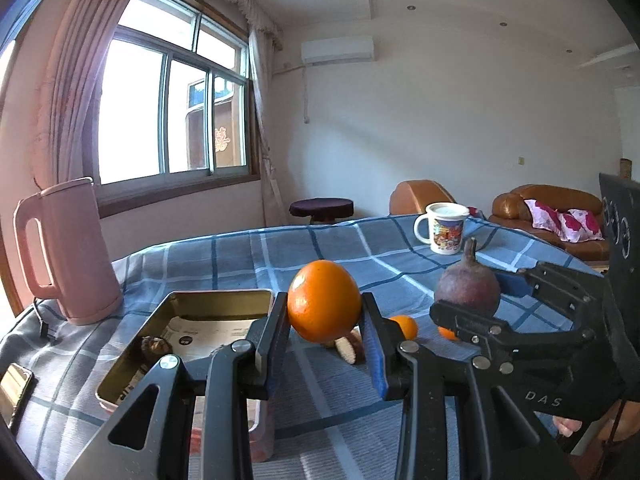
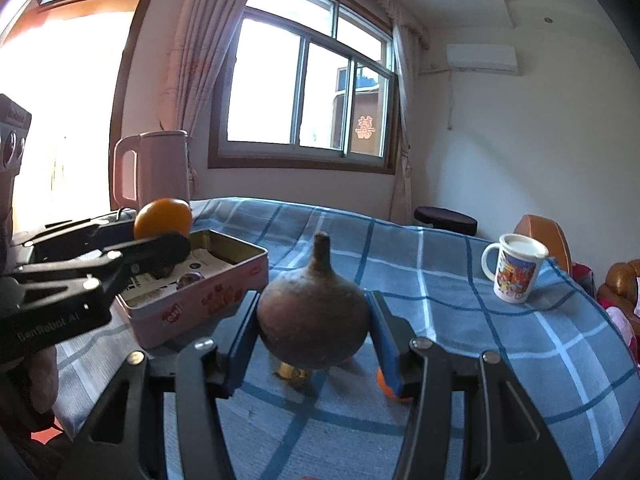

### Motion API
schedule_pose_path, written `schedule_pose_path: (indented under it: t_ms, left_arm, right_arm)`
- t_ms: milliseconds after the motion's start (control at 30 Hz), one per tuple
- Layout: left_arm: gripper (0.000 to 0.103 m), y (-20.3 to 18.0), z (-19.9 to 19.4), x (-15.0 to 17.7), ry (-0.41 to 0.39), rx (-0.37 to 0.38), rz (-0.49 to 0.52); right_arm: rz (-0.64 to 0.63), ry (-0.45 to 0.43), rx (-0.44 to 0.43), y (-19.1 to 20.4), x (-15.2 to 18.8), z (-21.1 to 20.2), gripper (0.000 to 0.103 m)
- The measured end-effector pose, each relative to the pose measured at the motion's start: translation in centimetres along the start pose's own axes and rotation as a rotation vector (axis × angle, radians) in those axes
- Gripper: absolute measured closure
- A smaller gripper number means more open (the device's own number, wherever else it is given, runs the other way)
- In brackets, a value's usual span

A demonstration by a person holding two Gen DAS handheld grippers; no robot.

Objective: Organize fruits

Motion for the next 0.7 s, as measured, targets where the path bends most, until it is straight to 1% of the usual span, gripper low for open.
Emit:
schedule_pose_path:
  t_ms: [200, 367, 700]
  left_arm:
    - [0.067, 2.1, 0.4, 0.3, 0.054, -0.041, -0.034]
    - [0.067, 4.0, 0.4, 0.5, 0.078, -0.078, -0.059]
    - [0.067, 7.0, 0.6, 0.7, 0.115, -0.119, -0.069]
  right_arm:
    - [-0.052, -0.005, -0.016, 1.5, -1.6, 0.9, 0.048]
    - [-0.092, -0.007, -0.036, 2.8, -2.6, 1.8, 0.048]
    - [-0.154, 0.008, -0.079, 5.3, -4.1, 3.6, 0.048]
Point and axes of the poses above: each gripper's, at about its wrist camera, not at the fingertips, and z roughly the way its jaws point, y to its left, x to its underside, the point moved 6 cm from there along z, roughly the way its jaws point, and after that the axes turned 6 degrees about x, right-handed, at the moved point
